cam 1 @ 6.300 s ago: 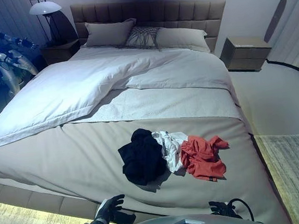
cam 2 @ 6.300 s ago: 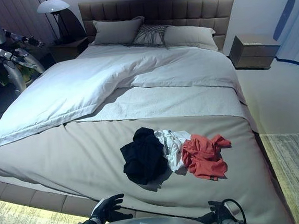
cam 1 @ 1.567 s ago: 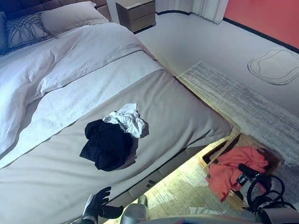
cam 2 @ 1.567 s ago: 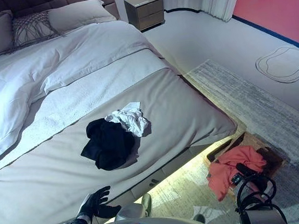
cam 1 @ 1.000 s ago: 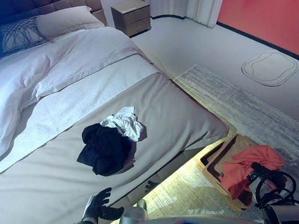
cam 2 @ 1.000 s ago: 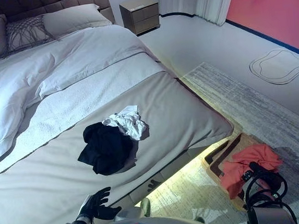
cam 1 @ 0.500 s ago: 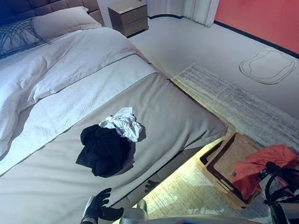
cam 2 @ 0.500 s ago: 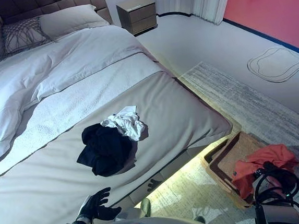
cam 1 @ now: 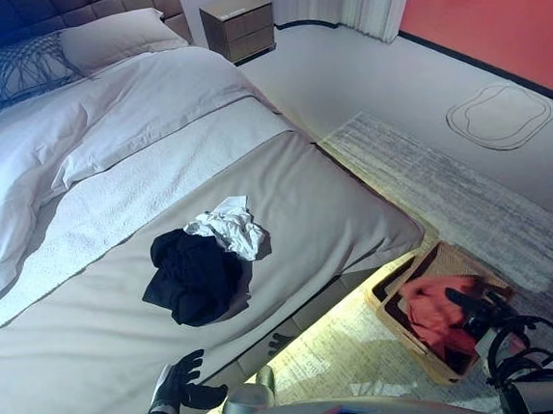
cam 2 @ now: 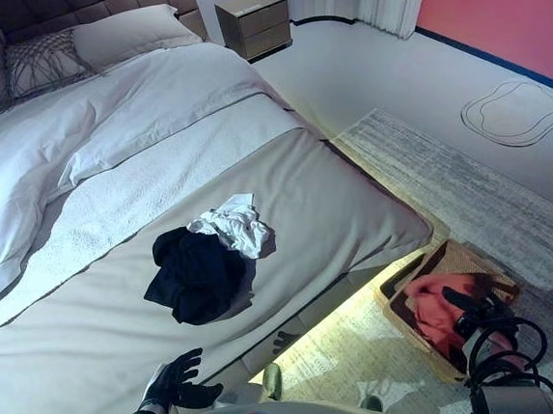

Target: Pick up the clothes from the bed and place them into the basket

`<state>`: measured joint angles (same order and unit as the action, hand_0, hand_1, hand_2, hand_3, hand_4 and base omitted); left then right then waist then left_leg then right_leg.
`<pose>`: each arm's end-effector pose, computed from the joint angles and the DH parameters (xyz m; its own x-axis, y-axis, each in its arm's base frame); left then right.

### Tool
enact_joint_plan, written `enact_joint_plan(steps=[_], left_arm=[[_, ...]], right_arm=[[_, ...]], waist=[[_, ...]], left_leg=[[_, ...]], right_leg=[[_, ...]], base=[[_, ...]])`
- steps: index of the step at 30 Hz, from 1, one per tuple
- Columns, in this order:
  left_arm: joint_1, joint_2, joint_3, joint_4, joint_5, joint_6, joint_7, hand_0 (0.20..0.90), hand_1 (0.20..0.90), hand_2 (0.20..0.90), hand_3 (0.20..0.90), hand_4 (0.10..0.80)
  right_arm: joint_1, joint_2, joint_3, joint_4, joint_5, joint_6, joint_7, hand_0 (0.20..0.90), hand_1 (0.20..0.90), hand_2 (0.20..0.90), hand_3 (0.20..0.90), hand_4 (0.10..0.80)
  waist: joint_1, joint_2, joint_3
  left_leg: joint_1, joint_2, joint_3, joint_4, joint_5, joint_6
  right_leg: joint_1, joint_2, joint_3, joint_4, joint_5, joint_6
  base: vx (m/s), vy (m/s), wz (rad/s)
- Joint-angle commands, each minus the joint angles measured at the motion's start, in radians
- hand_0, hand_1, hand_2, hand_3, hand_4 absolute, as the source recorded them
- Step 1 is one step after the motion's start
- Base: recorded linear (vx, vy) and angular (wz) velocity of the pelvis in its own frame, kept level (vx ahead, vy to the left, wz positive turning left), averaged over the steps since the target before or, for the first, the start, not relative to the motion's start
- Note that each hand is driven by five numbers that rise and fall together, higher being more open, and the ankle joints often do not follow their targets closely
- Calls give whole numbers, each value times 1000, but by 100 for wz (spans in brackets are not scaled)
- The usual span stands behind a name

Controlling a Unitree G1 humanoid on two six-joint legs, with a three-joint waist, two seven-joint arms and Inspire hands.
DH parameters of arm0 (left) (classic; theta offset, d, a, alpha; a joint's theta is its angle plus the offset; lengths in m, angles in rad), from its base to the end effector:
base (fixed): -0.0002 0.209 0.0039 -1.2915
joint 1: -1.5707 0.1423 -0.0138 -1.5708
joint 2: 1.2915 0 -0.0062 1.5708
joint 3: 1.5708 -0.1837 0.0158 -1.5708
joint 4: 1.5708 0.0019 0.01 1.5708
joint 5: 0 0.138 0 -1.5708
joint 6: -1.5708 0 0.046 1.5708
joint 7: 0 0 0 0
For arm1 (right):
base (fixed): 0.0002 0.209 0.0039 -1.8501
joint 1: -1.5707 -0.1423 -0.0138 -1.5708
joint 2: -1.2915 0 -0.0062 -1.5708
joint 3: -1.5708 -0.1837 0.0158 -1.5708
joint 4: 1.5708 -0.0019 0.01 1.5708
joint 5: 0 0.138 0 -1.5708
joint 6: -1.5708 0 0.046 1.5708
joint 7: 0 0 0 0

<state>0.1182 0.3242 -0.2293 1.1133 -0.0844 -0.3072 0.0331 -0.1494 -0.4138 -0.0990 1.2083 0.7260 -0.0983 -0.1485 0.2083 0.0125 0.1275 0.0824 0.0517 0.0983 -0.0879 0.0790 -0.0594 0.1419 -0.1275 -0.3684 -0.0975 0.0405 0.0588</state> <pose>0.0586 0.2403 -0.1051 0.5932 0.1566 -0.7896 0.1332 0.9483 0.2882 0.1315 -0.2972 -0.0708 0.4357 -0.5473 -0.7146 0.7353 0.6744 -0.0681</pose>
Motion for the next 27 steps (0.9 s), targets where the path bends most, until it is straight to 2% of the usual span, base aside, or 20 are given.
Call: enact_joint_plan(steps=[1,5,7,8,10,14,19,24,27], left_arm=[[-44,3,17,-8,-3,-39,10,900,900,900,900,800],[-43,-12,19,-12,-1,-43,12,900,900,900,900,800],[-47,-26,16,0,-2,-50,17,900,900,900,900,800],[-49,-28,16,3,0,-50,16,900,900,900,900,800],[-59,-42,1,12,13,-54,19,900,900,900,900,800],[-68,-69,0,40,8,-60,28,900,900,900,900,800],[-73,-77,4,50,-42,-56,39,900,900,900,900,800],[-73,-73,9,34,-70,-41,42,900,900,900,900,800],[-62,-72,28,45,-61,-38,44,900,900,900,900,800]], right_arm=[[7,13,38,10,-23,-68,83,900,900,900,900,800],[62,92,94,52,-114,26,83,900,900,900,900,800],[87,120,129,106,-224,124,89,900,900,900,900,800],[93,126,138,121,-256,145,90,900,900,900,900,800],[111,150,190,188,-321,201,34,900,900,900,900,800],[113,176,180,216,-247,227,-81,900,900,900,900,800],[100,169,189,177,-323,215,-83,900,900,900,900,800],[80,136,219,151,-382,198,-71,900,900,900,900,800],[69,135,232,145,-364,180,-65,900,900,900,900,800]], waist=[[6,-6,-27],[-5,-6,-26],[-10,-5,-26],[-11,-5,-26],[-11,-4,-25],[-12,-1,-32],[-10,0,-35],[37,-7,-21],[85,-6,-14]], left_leg=[[-34,-12,-79,12,-37,-16],[-31,-12,-73,10,-39,-12],[-30,-13,-69,7,-39,-10],[-30,-13,-67,7,-39,-10],[-27,-15,-67,7,-40,-8],[-17,-17,-70,3,-39,-8],[-20,-15,-77,14,-35,-19],[-58,-4,-110,36,-14,-40],[-83,12,-119,27,10,-58]], right_leg=[[12,6,-37,75,-59,22],[6,7,-30,77,-60,22],[4,8,-26,75,-59,22],[5,8,-26,75,-59,22],[8,9,-24,74,-60,20],[19,10,-24,69,-61,18],[21,11,-21,68,-65,13],[29,17,-49,57,-68,3],[51,34,-90,46,-84,-7]], base=[[0,0,0],[-22,18,0],[-44,33,0],[-34,28,-1],[0,0,0],[-2,32,-2],[-31,42,4],[-35,-31,12],[5,-40,37]])
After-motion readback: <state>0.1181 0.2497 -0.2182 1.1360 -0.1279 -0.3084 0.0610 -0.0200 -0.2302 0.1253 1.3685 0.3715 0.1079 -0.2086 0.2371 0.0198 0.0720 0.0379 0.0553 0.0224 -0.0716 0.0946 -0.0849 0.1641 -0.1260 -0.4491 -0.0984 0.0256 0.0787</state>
